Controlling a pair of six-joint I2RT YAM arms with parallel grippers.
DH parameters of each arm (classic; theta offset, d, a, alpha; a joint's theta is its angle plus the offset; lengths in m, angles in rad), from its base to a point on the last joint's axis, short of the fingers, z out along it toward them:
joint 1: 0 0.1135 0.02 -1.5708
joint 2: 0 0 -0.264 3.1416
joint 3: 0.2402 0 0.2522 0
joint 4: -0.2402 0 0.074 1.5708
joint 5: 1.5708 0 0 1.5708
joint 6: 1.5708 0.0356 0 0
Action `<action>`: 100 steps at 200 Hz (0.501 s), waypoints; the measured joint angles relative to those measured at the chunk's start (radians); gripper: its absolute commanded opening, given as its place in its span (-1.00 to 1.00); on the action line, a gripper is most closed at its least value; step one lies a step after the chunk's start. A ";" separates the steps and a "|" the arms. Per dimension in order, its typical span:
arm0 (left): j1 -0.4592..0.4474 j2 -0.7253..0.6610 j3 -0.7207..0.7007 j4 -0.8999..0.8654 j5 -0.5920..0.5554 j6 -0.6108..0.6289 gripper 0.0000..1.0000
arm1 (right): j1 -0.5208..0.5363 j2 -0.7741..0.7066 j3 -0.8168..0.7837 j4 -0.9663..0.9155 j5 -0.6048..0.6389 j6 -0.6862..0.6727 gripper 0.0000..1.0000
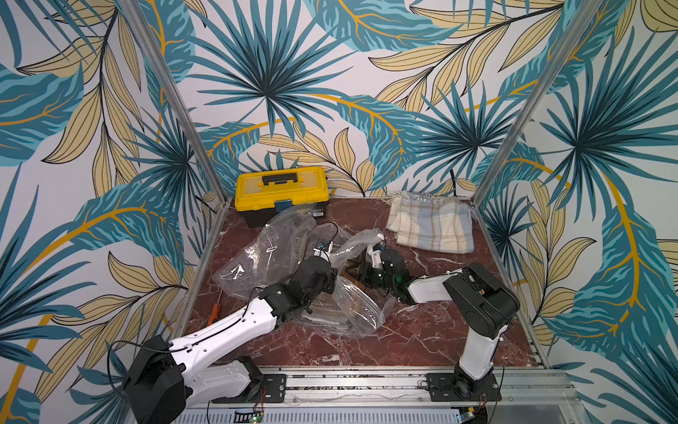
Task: Take the blanket out of the vacuum bag
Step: Take out the blanket from the vacuum bag.
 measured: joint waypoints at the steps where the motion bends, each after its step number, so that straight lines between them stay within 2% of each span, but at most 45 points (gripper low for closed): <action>1: 0.000 0.000 0.000 0.000 0.000 0.000 -1.00 | 0.000 0.002 0.002 0.000 -0.001 0.000 -0.13; 27: 0.000 0.001 -0.005 0.005 -0.004 0.000 -1.00 | 0.011 0.021 0.035 0.006 -0.023 0.003 -0.78; 34: 0.000 0.001 -0.008 0.006 -0.004 0.000 -1.00 | 0.013 0.023 0.041 0.006 -0.027 0.004 -0.89; 59: 0.000 0.008 -0.010 0.011 -0.004 0.000 -1.00 | 0.018 0.023 0.057 -0.014 -0.041 0.000 -1.00; 100: 0.000 0.029 -0.011 0.032 -0.003 0.000 -1.00 | 0.020 -0.027 0.097 -0.148 -0.042 -0.041 -1.00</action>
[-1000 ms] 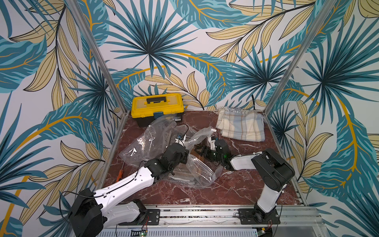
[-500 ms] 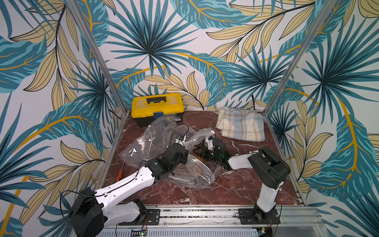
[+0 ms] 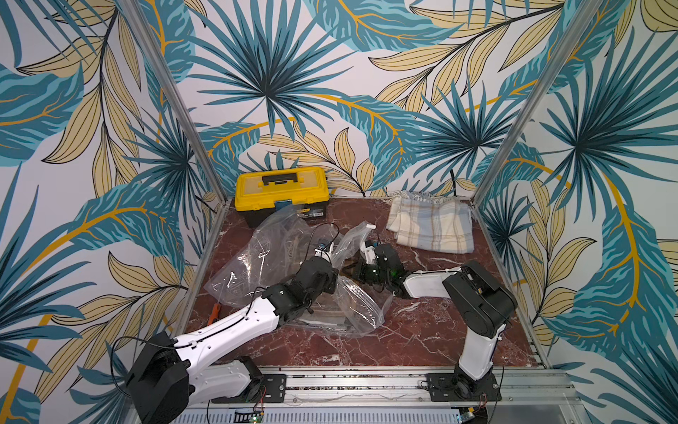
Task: Take the blanket out of the vacuum bag
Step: Take out the blanket from the vacuum bag.
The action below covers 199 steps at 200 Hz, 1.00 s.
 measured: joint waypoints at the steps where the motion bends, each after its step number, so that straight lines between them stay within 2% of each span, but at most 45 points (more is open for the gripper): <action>1: 0.000 0.000 0.000 0.000 0.000 0.000 -1.00 | 0.000 -0.002 0.001 -0.003 0.000 0.000 -1.00; 56: 0.000 0.044 -0.005 0.073 0.013 -0.002 -1.00 | 0.005 -0.159 0.069 -0.246 -0.012 -0.041 -1.00; 86: -0.002 0.107 -0.004 0.104 -0.024 -0.010 -1.00 | 0.005 -0.237 0.112 -0.359 -0.029 -0.042 -1.00; 137: 0.002 0.151 0.011 0.119 -0.080 -0.032 -1.00 | 0.005 -0.300 0.151 -0.491 -0.009 -0.033 -1.00; 199: 0.014 0.151 0.011 0.126 -0.108 -0.043 -1.00 | 0.005 -0.378 0.274 -0.716 0.029 -0.111 -1.00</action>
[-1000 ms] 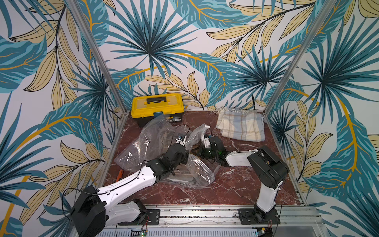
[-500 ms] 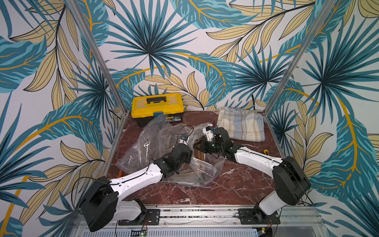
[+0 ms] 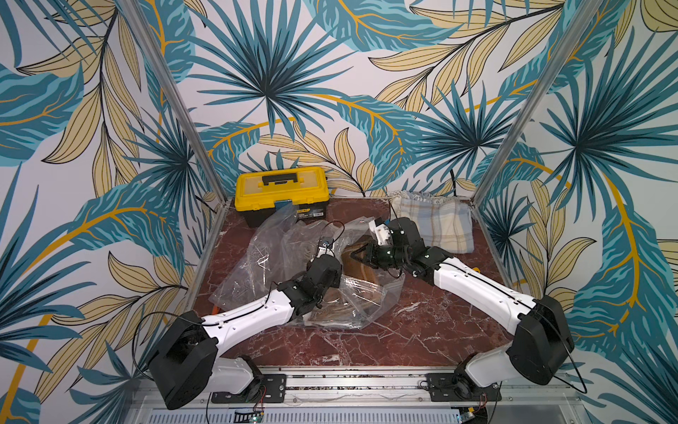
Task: Take the blanket out of the vacuum bag
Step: Take out the blanket from the vacuum bag.
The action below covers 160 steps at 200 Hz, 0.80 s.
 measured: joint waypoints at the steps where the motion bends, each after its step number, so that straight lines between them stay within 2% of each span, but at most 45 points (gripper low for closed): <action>1: 0.000 0.000 0.000 0.000 0.000 0.000 -1.00 | 0.000 -0.002 0.002 -0.005 0.002 -0.002 -1.00; 71: 0.005 0.000 -0.002 -0.004 0.002 -0.003 -1.00 | -0.009 -0.120 0.031 -0.194 0.109 -0.126 -1.00; 160: 0.005 0.009 0.003 -0.040 0.018 -0.004 -1.00 | -0.024 -0.217 0.064 -0.330 0.289 -0.237 -1.00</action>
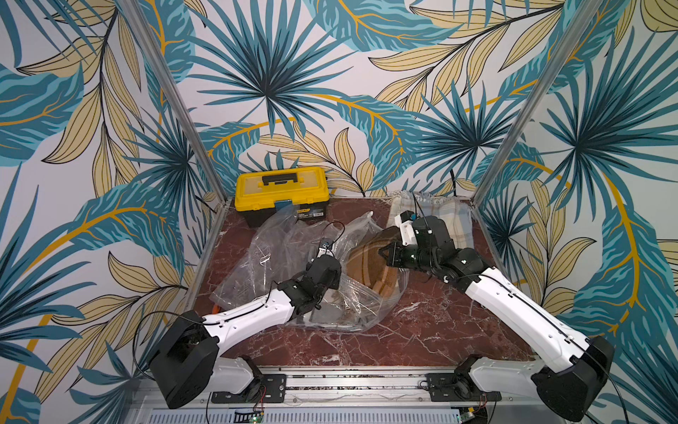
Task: Take the blanket out of the vacuum bag
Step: Take out the blanket from the vacuum bag.
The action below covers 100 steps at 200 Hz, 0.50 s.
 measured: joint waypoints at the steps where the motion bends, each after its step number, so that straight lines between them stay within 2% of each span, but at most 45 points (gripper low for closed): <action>1: 0.000 0.000 0.000 0.000 0.000 0.000 -1.00 | 0.000 0.000 0.001 0.000 0.001 0.000 -1.00; 100: 0.002 0.002 0.010 -0.021 0.003 -0.002 -1.00 | -0.003 0.021 0.021 0.002 0.026 -0.021 -1.00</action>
